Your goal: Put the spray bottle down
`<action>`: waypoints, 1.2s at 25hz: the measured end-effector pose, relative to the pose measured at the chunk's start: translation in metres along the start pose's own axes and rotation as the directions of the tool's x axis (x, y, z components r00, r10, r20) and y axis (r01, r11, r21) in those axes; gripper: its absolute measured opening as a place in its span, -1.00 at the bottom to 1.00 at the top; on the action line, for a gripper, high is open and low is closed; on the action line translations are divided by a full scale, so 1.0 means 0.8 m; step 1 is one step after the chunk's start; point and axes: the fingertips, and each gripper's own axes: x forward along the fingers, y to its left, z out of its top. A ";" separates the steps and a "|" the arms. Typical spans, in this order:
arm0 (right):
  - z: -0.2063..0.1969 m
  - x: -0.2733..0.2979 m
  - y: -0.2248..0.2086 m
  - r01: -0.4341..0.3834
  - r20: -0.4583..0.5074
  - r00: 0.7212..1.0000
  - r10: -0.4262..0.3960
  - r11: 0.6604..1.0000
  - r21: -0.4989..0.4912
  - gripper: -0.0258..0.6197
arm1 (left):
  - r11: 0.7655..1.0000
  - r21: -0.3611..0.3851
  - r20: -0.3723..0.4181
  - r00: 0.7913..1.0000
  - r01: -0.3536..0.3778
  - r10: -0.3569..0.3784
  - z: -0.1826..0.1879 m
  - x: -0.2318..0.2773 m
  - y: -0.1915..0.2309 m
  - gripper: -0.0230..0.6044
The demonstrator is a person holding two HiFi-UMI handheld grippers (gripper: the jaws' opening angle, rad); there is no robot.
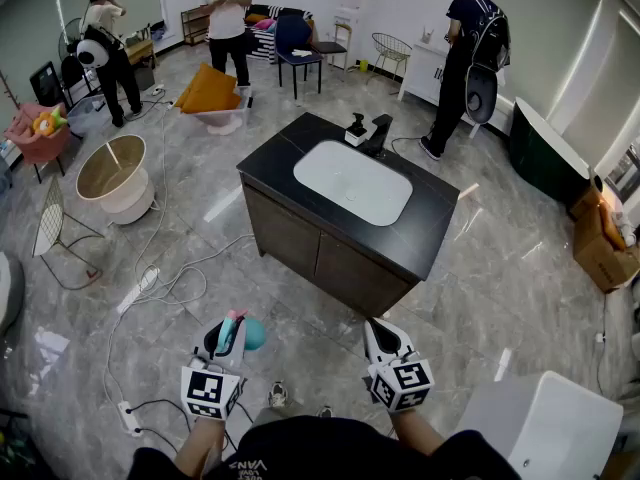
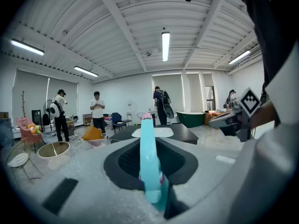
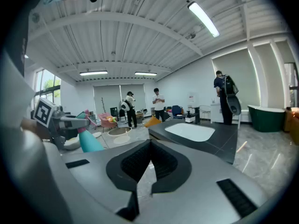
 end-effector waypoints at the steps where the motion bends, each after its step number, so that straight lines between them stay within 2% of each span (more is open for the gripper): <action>1: 0.000 0.005 0.002 -0.002 0.004 1.000 0.002 1.000 0.012 -0.92 | 1.000 -0.003 0.000 1.000 0.003 -0.003 -0.001 0.003 0.003 -0.72; 7: 0.003 0.032 0.027 0.019 0.019 1.000 -0.019 1.000 0.020 -0.90 | 0.999 -0.012 0.000 0.999 0.036 -0.036 -0.007 0.010 0.029 -0.71; 13: 0.011 0.070 0.050 0.072 0.046 0.996 -0.074 0.997 0.042 -0.90 | 0.995 0.015 0.009 0.995 0.095 -0.096 -0.007 0.024 0.074 -0.71; 18: 0.011 0.095 0.063 0.091 0.036 0.995 -0.094 0.994 0.059 -0.90 | 0.995 0.017 -0.002 0.995 0.101 -0.101 -0.012 0.036 0.112 -0.71; 23: 0.017 0.137 0.048 0.106 0.021 0.994 -0.107 0.992 0.065 -0.89 | 0.995 0.005 -0.017 0.994 0.104 -0.104 -0.019 0.069 0.139 -0.71; 30: 0.049 0.225 0.004 0.070 0.020 0.997 -0.071 0.997 0.045 -0.89 | 0.998 -0.007 -0.019 0.997 0.069 -0.069 -0.008 0.146 0.175 -0.71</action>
